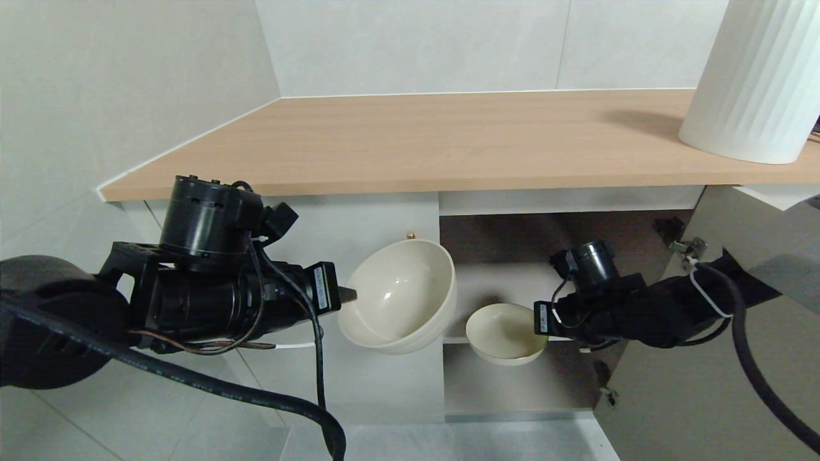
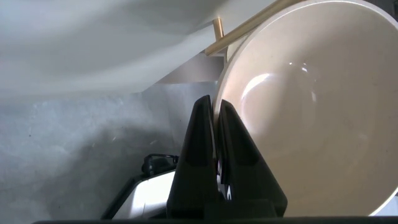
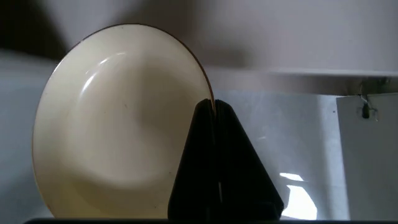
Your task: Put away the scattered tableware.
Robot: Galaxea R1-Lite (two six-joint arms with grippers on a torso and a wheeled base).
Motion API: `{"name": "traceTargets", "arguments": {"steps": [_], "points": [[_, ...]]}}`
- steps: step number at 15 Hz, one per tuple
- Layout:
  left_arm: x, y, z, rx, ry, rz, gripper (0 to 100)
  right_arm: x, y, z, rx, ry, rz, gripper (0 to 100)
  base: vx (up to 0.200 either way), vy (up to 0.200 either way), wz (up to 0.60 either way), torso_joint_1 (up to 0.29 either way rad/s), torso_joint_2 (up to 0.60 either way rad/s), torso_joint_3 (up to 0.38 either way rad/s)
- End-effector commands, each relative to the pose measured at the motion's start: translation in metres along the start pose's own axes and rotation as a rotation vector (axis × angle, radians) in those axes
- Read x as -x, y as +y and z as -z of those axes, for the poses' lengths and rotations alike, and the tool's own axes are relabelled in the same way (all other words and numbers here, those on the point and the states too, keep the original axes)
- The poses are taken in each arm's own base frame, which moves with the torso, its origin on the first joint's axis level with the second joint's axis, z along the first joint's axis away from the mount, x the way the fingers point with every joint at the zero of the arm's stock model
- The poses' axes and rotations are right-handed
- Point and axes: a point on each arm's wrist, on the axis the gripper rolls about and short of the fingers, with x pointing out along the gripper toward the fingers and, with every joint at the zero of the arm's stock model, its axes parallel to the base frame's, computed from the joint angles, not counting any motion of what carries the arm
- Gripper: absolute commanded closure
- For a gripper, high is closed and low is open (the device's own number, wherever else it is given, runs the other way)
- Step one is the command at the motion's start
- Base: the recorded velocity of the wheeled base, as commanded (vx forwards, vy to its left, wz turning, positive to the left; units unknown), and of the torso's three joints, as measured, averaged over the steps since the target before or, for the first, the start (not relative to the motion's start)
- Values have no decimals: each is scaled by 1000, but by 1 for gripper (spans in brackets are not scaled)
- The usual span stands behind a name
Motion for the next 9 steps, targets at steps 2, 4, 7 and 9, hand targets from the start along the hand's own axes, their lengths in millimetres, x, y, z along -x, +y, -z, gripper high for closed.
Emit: {"name": "traceTargets", "arguments": {"steps": [2,4,7,9], "points": [[-1,0,0,1,1,-1,100,-29,-18,2,-38,27,47,100,0,0,0,0,0,0],[-1,0,0,1,1,-1,100,-39,-24,-1,-50,6,95,100,0,0,0,0,0,0],[-1,0,0,1,1,-1,100,-61,-33,-1,-64,-83,173,100,0,0,0,0,0,0],[-1,0,0,1,1,-1,100,-68,-37,-2,-74,-127,183,100,0,0,0,0,0,0]]}}
